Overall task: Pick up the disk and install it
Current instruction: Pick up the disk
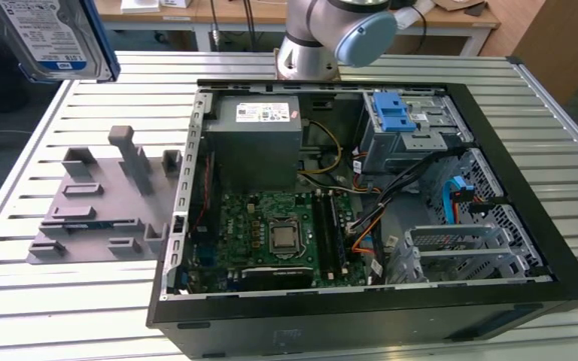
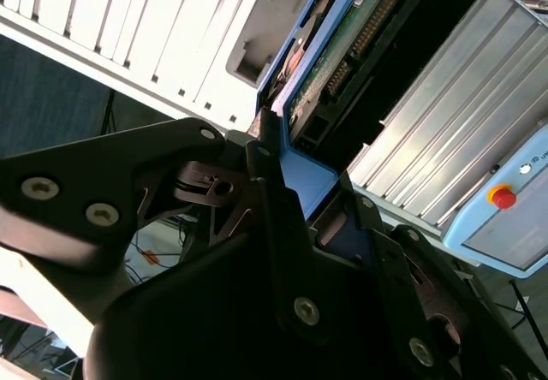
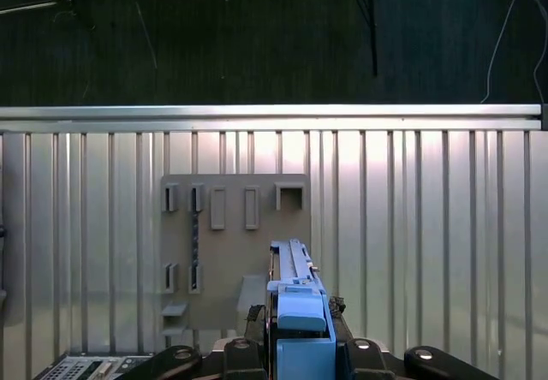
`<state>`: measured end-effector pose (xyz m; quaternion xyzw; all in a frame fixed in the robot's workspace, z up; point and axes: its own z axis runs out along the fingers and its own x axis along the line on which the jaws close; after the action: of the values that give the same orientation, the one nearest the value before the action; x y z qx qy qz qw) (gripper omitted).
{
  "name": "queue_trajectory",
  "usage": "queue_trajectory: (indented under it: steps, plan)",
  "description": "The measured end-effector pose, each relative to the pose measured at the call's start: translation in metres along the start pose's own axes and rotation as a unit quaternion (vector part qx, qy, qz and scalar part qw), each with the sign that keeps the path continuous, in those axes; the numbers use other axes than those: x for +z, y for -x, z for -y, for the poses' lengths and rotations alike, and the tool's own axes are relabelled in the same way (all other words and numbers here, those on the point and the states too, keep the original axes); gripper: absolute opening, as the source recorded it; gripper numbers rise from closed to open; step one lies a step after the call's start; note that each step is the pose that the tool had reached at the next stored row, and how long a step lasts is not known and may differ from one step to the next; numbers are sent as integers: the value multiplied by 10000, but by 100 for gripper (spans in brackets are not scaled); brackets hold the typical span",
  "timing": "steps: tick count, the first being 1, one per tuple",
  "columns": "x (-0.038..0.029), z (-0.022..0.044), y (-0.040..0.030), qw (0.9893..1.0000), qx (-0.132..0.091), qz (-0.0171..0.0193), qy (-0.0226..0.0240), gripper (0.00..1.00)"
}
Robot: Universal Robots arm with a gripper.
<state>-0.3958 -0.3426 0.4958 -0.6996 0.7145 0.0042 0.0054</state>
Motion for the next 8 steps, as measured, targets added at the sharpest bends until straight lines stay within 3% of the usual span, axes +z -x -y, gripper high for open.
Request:
queue_trajectory:
  steps: [8]
  plan:
    - [-1, 90, -62, 10000, 0, 0, 0, 37]
